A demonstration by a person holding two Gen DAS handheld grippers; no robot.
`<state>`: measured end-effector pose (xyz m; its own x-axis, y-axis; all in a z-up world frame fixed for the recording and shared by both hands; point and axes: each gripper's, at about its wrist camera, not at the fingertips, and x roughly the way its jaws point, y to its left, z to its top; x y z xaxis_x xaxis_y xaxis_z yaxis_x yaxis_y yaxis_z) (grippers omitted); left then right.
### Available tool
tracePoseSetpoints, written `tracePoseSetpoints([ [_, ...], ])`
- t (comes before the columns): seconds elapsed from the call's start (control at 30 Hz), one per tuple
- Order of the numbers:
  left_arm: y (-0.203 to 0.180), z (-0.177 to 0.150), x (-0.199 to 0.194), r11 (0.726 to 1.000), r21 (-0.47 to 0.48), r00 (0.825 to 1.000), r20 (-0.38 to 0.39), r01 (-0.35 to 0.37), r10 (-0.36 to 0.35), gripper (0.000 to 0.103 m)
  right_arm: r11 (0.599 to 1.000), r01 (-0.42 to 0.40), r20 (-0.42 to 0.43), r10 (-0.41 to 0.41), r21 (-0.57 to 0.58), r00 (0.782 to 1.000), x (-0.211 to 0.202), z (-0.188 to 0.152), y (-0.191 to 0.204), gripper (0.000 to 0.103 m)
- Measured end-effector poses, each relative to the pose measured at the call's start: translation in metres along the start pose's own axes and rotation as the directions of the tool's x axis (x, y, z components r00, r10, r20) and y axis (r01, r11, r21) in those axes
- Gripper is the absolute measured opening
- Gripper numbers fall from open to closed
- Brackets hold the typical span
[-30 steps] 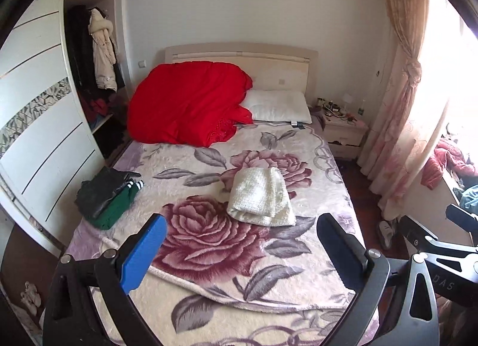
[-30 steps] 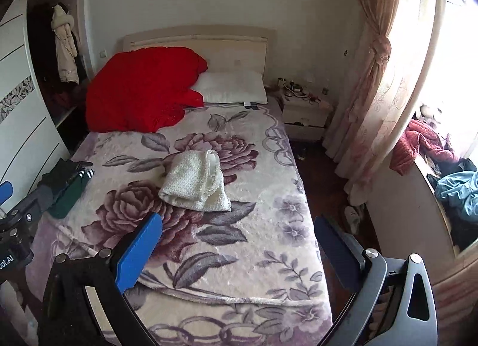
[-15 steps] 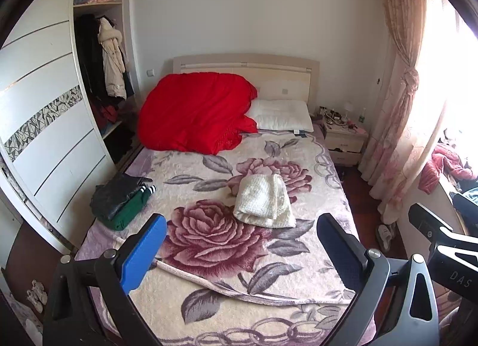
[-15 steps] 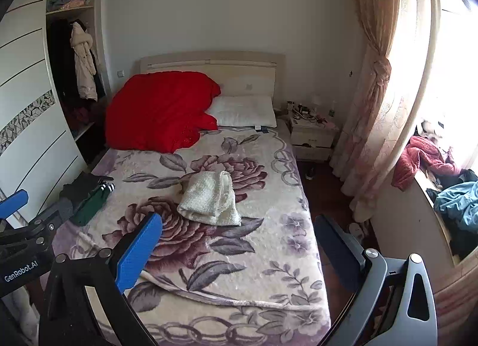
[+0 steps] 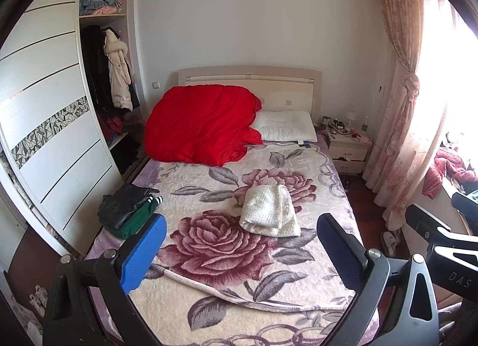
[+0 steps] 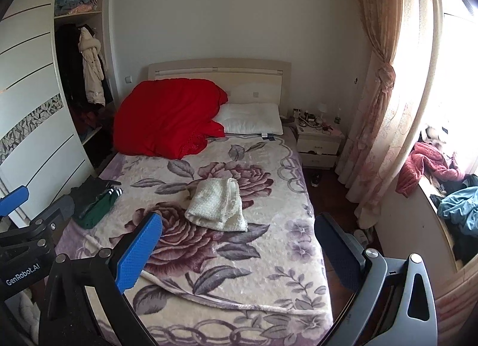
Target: Fold large clothes
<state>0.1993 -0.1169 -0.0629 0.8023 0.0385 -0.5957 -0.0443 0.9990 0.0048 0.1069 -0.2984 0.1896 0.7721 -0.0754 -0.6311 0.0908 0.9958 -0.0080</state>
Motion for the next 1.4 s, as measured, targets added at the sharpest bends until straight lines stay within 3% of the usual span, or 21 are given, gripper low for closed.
tracePoseSetpoints([
  [1.4, 0.001, 0.001, -0.022, 1.0, 0.022, 0.999, 0.038, 0.006, -0.007, 0.103, 0.999, -0.025, 0.011, 0.025, -0.024, 1.0, 0.001, 0.011, -0.006, 0.103],
])
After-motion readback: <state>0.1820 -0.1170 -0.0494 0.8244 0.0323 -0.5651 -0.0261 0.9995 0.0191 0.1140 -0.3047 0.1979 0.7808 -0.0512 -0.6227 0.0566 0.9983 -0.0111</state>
